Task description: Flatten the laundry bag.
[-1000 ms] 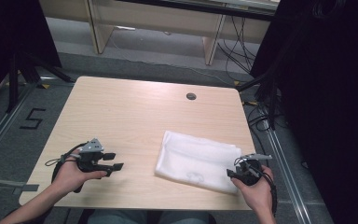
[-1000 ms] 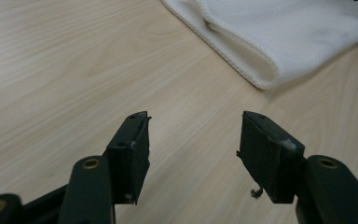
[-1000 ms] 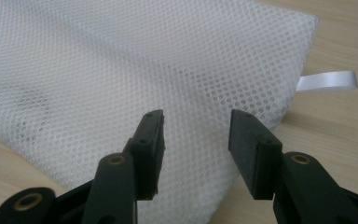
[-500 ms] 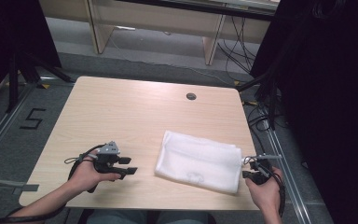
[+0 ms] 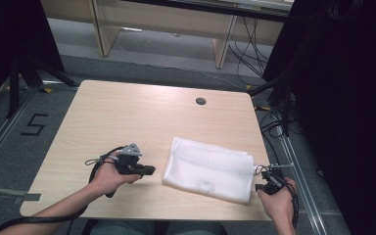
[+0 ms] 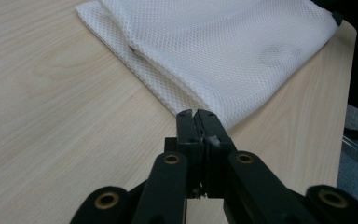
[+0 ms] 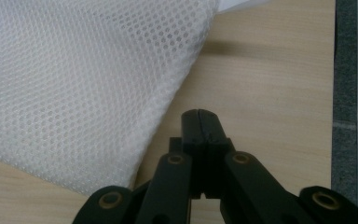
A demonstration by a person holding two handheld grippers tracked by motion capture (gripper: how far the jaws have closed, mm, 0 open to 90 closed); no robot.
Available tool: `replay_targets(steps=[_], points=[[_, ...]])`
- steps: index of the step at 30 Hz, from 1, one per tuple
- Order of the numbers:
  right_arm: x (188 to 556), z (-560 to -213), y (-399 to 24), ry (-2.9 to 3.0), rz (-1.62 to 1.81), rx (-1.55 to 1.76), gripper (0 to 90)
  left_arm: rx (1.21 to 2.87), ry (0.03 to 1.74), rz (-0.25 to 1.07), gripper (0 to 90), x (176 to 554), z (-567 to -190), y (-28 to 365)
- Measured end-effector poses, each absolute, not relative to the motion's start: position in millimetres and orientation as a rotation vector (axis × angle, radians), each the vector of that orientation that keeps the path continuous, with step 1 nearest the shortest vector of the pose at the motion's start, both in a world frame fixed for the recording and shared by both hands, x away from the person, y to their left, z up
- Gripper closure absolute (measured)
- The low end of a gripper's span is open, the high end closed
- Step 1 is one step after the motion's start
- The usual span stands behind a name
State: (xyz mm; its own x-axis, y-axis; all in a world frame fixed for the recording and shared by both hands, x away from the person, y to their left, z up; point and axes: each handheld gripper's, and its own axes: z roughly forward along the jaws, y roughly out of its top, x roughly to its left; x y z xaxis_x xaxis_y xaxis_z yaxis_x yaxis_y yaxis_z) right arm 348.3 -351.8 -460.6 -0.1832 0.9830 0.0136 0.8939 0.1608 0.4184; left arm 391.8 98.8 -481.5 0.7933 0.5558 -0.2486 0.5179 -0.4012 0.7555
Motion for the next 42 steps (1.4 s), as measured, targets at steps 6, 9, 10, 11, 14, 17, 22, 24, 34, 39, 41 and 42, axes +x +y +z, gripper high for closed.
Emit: replay_targets(steps=[6,9,10,11,14,17,22,24,34,39,41,42], points=[[348,-462,-343,2.184,0.428,1.882,90.0,2.110,0.780,0.056,85.0,393,-487,77],[350,-462,-340,2.167,0.431,1.899,90.0,2.126,0.764,0.057,85.8,393,-488,72],[353,-463,-337,2.175,0.402,1.899,90.0,2.143,0.751,0.074,86.0,393,-487,70],[355,-464,-335,2.175,0.399,1.890,90.0,2.146,0.744,0.075,85.9,394,-488,70],[363,-465,-325,2.178,0.368,1.881,90.0,2.149,0.765,0.073,85.5,395,-490,73],[372,-468,-315,2.191,0.364,1.843,90.0,2.185,0.757,0.090,84.4,399,-490,79],[388,-473,-300,2.245,0.355,1.747,90.0,2.176,0.801,0.105,83.7,406,-490,94],[394,-473,-289,2.245,0.319,1.788,90.0,2.179,0.820,0.120,83.6,408,-490,101],[426,-471,-237,2.307,0.306,1.705,89.1,2.149,0.935,0.169,83.0,423,-485,142],[442,-472,-212,2.330,0.317,1.666,88.3,2.115,0.998,0.196,82.6,430,-484,163],[448,-472,-203,2.356,0.323,1.652,87.4,2.096,1.024,0.193,82.4,432,-483,171],[451,-471,-196,2.353,0.342,1.684,87.1,2.090,1.036,0.201,82.1,433,-482,175]])
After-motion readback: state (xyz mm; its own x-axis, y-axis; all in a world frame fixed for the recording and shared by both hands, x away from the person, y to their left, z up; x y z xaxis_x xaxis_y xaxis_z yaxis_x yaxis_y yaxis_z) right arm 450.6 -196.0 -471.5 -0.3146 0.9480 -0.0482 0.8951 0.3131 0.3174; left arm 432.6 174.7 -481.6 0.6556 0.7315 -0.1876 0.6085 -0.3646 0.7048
